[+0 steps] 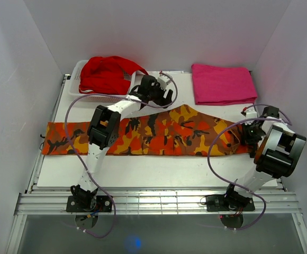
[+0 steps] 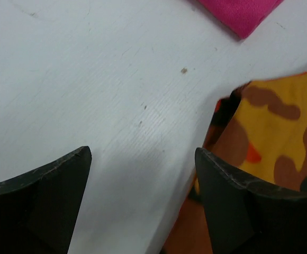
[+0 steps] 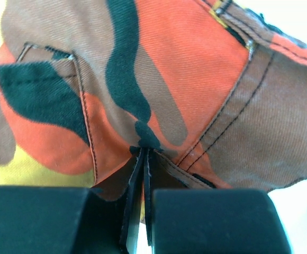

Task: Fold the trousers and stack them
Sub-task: Fold the trousers

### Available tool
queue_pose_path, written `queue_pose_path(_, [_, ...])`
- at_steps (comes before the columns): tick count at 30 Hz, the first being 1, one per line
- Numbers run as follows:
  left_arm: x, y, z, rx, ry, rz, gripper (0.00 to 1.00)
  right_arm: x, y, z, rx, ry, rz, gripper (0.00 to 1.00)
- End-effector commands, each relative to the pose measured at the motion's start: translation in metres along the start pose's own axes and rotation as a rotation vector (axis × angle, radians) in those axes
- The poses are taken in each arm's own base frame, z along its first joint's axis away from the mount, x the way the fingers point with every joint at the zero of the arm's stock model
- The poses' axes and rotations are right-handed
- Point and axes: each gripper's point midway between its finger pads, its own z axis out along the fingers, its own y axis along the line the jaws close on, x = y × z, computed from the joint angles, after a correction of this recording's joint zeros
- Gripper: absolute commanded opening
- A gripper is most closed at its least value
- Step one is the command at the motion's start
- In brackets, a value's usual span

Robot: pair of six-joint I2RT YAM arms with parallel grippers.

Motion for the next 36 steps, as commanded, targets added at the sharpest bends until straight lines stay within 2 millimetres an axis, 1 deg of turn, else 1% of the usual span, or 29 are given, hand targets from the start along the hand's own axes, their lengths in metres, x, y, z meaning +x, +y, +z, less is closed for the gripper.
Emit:
queue_pose_path(1, [-0.083, -0.010, -0.097, 0.039, -0.033, -0.036, 0.91, 0.047, -0.057, -0.011, 0.155, 0.170, 0.023, 0.08])
queue_pose_path(2, [-0.061, -0.003, -0.112, 0.041, 0.019, -0.081, 0.91, 0.050, -0.058, -0.015, 0.141, 0.176, 0.029, 0.08])
queue_pose_path(3, [-0.049, -0.003, -0.128, 0.051, 0.058, -0.132, 0.91, 0.044, -0.061, -0.020, 0.120, 0.149, 0.006, 0.08])
queue_pose_path(4, [-0.057, 0.003, -0.157, 0.066, 0.035, -0.158, 0.91, 0.037, -0.056, -0.027, 0.094, 0.119, -0.011, 0.10])
queue_pose_path(5, [-0.029, -0.001, -0.168, 0.082, 0.092, -0.210, 0.92, 0.037, -0.040, -0.034, 0.026, 0.121, -0.013, 0.18])
queue_pose_path(6, [-0.013, -0.003, -0.181, 0.093, 0.136, -0.254, 0.92, 0.014, -0.026, -0.040, -0.044, 0.033, -0.019, 0.27])
queue_pose_path(7, [-0.005, -0.007, -0.193, 0.120, 0.151, -0.273, 0.93, 0.001, -0.016, -0.050, -0.074, -0.014, -0.024, 0.43])
queue_pose_path(8, [-0.004, -0.002, -0.213, 0.104, 0.145, -0.288, 0.95, -0.009, -0.005, -0.055, -0.103, -0.040, -0.028, 0.48])
queue_pose_path(9, [0.022, -0.008, -0.224, 0.107, 0.200, -0.334, 0.95, -0.024, 0.018, -0.058, -0.170, -0.073, -0.041, 0.52])
queue_pose_path(10, [0.030, -0.001, -0.237, 0.086, 0.198, -0.362, 0.95, -0.039, 0.027, -0.067, -0.180, -0.116, -0.060, 0.58])
queue_pose_path(11, [0.026, -0.003, -0.253, 0.077, 0.173, -0.362, 0.95, -0.051, 0.043, -0.068, -0.213, -0.138, -0.087, 0.58])
queue_pose_path(12, [0.052, -0.007, -0.260, 0.078, 0.210, -0.405, 0.95, -0.063, 0.054, -0.070, -0.244, -0.174, -0.099, 0.59])
queue_pose_path(13, [0.062, 0.000, -0.270, 0.049, 0.215, -0.435, 0.95, -0.071, 0.064, -0.072, -0.263, -0.188, -0.090, 0.59])
queue_pose_path(14, [0.073, 0.002, -0.276, 0.031, 0.230, -0.464, 0.95, -0.078, 0.081, -0.069, -0.294, -0.187, -0.121, 0.61])
queue_pose_path(15, [0.086, 0.003, -0.282, 0.020, 0.250, -0.495, 0.95, -0.082, 0.090, -0.065, -0.311, -0.183, -0.130, 0.62])
queue_pose_path(16, [0.107, 0.002, -0.285, 0.013, 0.286, -0.537, 0.94, -0.085, 0.095, -0.056, -0.325, -0.172, -0.118, 0.62])
queue_pose_path(17, [0.120, 0.014, -0.292, -0.028, 0.296, -0.580, 0.93, -0.087, 0.110, -0.049, -0.351, -0.157, -0.142, 0.62])
queue_pose_path(18, [0.138, 0.019, -0.293, -0.047, 0.331, -0.618, 0.93, -0.087, 0.115, -0.043, -0.359, -0.141, -0.146, 0.62])
queue_pose_path(19, [0.155, 0.035, -0.303, -0.094, 0.342, -0.675, 0.91, -0.086, 0.117, -0.031, -0.366, -0.125, -0.147, 0.62])
queue_pose_path(20, [0.167, 0.042, -0.307, -0.117, 0.364, -0.699, 0.90, -0.081, 0.121, -0.021, -0.354, -0.090, -0.154, 0.62])
queue_pose_path(21, [0.186, 0.050, -0.309, -0.157, 0.402, -0.735, 0.90, -0.077, 0.119, -0.013, -0.339, -0.069, -0.151, 0.61])
queue_pose_path(24, [0.217, 0.079, -0.330, -0.251, 0.435, -0.802, 0.89, -0.054, 0.096, 0.017, -0.250, 0.047, -0.147, 0.60])
queue_pose_path(25, [0.233, 0.089, -0.341, -0.283, 0.446, -0.849, 0.89, -0.044, 0.090, 0.026, -0.237, 0.087, -0.146, 0.59])
queue_pose_path(27, [0.246, 0.105, -0.355, -0.333, 0.463, -0.876, 0.88, -0.027, 0.071, 0.035, -0.179, 0.136, -0.144, 0.59])
queue_pose_path(28, [0.258, 0.118, -0.371, -0.385, 0.471, -0.890, 0.88, -0.022, 0.066, 0.038, -0.167, 0.154, -0.143, 0.59])
queue_pose_path(30, [0.270, 0.133, -0.386, -0.429, 0.489, -0.904, 0.88, -0.013, 0.055, 0.041, -0.136, 0.189, -0.149, 0.59])
queue_pose_path(32, [0.282, 0.149, -0.409, -0.484, 0.497, -0.905, 0.88, -0.011, 0.054, 0.042, -0.132, 0.198, -0.155, 0.60])
queue_pose_path(35, [0.271, 0.172, -0.431, -0.516, 0.468, -0.849, 0.89, -0.019, 0.058, 0.037, -0.146, 0.179, -0.157, 0.62])
queue_pose_path(36, [0.258, 0.180, -0.439, -0.537, 0.444, -0.802, 0.90, -0.022, 0.062, 0.036, -0.159, 0.169, -0.158, 0.63])
